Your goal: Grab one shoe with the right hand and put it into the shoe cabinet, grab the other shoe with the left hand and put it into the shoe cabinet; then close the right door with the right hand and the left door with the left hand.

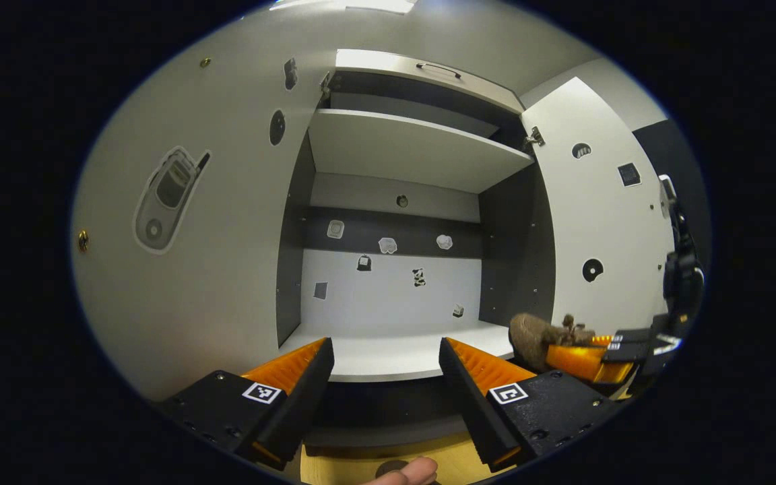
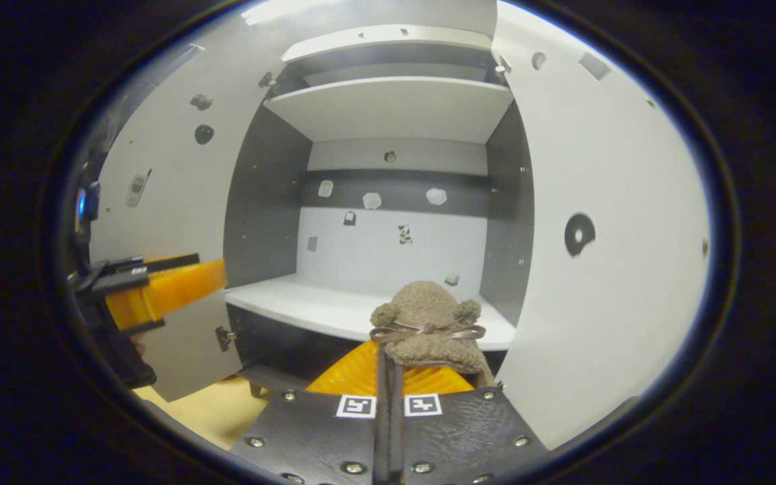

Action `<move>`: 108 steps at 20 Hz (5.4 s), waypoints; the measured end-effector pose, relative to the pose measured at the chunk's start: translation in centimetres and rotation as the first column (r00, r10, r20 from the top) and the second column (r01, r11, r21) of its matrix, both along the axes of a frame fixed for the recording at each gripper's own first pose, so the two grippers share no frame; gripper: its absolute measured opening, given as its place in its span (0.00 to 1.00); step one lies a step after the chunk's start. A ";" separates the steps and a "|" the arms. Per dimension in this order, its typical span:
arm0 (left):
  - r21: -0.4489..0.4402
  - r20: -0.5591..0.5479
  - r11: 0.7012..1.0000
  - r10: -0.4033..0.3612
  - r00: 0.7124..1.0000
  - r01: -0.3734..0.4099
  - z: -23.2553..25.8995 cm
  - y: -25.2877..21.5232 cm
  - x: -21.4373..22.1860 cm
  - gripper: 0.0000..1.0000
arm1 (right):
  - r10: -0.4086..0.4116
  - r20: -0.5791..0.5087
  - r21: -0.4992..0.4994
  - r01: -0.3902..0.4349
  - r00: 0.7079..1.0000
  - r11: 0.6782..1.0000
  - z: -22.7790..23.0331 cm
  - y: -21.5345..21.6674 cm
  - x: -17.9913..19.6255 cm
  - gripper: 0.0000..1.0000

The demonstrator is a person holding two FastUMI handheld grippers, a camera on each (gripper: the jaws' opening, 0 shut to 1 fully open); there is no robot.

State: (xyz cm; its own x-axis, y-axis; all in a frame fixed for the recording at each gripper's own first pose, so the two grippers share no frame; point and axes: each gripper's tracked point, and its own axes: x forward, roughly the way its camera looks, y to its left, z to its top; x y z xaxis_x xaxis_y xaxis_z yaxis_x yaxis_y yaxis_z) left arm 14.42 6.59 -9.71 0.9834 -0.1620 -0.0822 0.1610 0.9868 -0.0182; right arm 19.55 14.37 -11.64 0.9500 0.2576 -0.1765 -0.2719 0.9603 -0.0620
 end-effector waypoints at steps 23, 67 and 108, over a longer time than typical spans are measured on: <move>0.013 0.001 1.000 0.016 1.000 -0.016 -0.1 0.2 0.0 0.96 | -0.071 -0.262 -0.107 0.044 0.963 0.993 -6.0 5.5 21.9 0.08; 0.093 -0.490 0.980 0.199 0.848 -0.176 -27.9 1.6 -13.4 0.96 | -0.180 0.226 0.148 0.149 0.957 0.978 1.1 -4.2 -17.5 0.98; 0.067 -0.089 0.992 0.108 0.990 -0.103 -2.3 -2.0 -7.9 0.03 | -0.185 0.253 0.209 0.133 0.950 0.969 2.2 -10.4 -23.6 1.00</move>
